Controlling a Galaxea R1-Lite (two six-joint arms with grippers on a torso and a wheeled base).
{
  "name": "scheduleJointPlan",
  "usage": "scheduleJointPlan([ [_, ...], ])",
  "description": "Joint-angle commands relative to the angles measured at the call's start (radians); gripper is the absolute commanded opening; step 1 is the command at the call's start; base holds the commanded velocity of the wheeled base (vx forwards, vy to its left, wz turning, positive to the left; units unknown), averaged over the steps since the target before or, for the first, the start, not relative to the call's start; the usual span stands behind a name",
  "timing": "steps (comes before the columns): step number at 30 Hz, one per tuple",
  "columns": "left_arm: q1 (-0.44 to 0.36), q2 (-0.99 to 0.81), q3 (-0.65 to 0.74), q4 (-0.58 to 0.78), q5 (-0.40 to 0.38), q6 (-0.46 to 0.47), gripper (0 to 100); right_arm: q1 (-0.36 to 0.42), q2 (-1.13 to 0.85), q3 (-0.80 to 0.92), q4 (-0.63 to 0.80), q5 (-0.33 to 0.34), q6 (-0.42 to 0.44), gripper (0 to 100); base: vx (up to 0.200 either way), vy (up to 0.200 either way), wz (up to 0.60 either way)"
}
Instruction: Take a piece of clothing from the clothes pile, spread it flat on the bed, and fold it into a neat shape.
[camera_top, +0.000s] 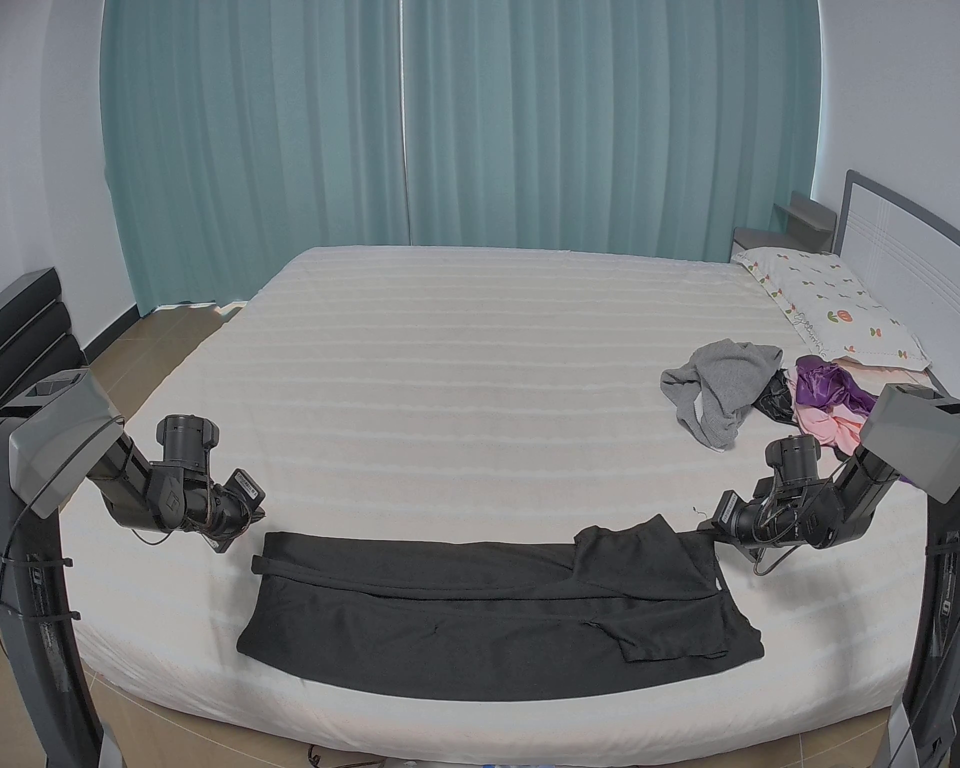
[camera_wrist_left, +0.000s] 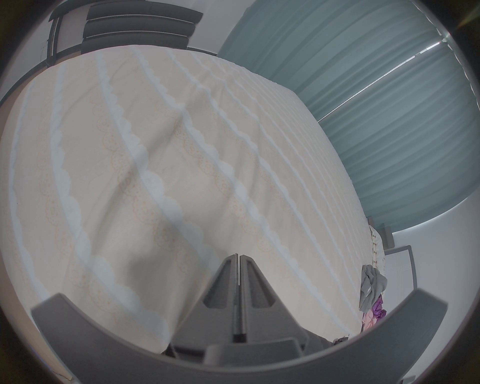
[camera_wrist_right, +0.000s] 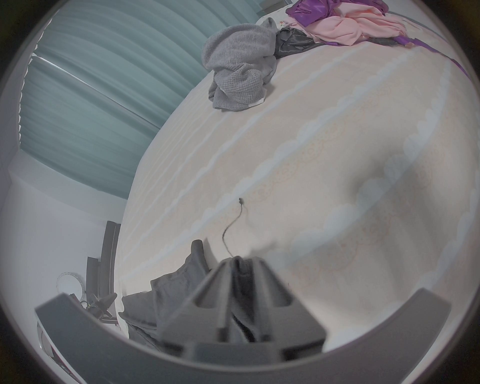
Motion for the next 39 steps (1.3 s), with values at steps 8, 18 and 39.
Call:
scheduleJointPlan([
  [8,-0.003,0.000,0.000,0.000,-0.004,0.000,0,-0.035,-0.015,-0.018,-0.056,-0.002,0.058,0,0.000,0.000,0.00],
  [18,-0.005,0.003,-0.006,0.000,-0.006,0.000,0,-0.034,0.002,-0.008,-0.074,-0.005,0.057,0,0.000,0.000,0.00],
  [39,-0.010,-0.193,0.189,-0.002,-0.156,0.006,100,-0.028,-0.130,0.069,-0.086,0.001,0.095,100,0.000,0.000,0.00],
])
